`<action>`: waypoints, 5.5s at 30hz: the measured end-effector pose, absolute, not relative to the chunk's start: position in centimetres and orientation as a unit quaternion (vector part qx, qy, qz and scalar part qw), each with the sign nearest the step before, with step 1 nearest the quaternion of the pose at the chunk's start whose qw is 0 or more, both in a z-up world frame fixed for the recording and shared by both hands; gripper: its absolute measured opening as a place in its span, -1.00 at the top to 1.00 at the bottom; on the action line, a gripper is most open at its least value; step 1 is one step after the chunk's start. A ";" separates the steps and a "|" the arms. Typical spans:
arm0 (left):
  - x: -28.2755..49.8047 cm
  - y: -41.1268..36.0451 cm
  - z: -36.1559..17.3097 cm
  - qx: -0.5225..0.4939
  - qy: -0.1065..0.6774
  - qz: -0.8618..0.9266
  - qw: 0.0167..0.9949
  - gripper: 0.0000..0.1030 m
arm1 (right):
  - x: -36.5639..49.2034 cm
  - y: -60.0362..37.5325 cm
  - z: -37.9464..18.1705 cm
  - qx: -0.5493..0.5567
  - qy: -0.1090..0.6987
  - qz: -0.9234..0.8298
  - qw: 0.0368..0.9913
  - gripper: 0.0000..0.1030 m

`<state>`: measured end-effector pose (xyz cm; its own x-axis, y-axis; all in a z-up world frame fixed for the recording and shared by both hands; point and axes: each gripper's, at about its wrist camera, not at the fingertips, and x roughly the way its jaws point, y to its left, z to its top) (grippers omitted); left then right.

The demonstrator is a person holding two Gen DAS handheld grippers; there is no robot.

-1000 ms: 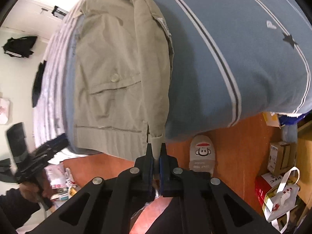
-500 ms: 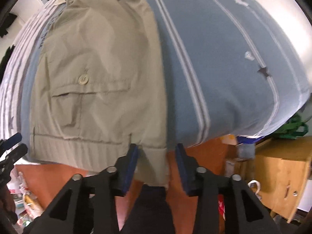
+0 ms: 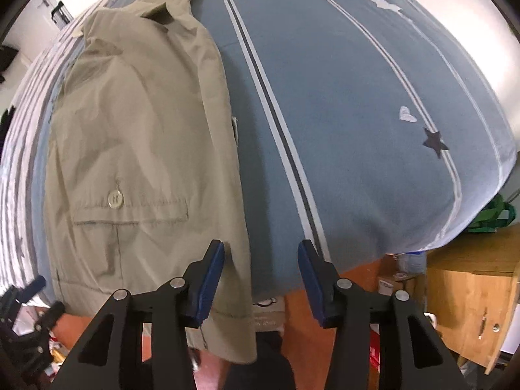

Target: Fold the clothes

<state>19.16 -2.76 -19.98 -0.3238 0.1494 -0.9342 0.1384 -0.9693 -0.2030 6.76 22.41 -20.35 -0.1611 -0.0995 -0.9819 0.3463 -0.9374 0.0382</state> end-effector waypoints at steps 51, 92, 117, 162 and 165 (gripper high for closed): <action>-10.3 -33.6 -13.5 -0.473 -0.224 0.829 -0.198 -0.01 | -22.4 9.0 -20.2 0.576 0.108 -0.769 0.254 0.00; -35.9 -41.0 -12.1 -0.468 -0.094 0.863 -0.165 0.98 | -38.5 13.7 -24.2 0.560 0.112 -0.816 0.090 -0.03; -65.8 -20.7 -13.7 -0.507 -0.067 0.854 -0.100 -0.72 | -44.9 27.8 -26.0 0.587 0.039 -0.808 0.027 -0.03; -61.0 -30.2 -22.2 -0.497 -0.035 0.860 -0.111 0.79 | -44.5 18.1 -24.2 0.564 0.050 -0.823 0.036 -0.06; -61.6 -30.5 -21.5 -0.481 -0.040 0.867 -0.122 0.78 | -45.0 17.5 -24.1 0.565 0.046 -0.823 0.036 -0.06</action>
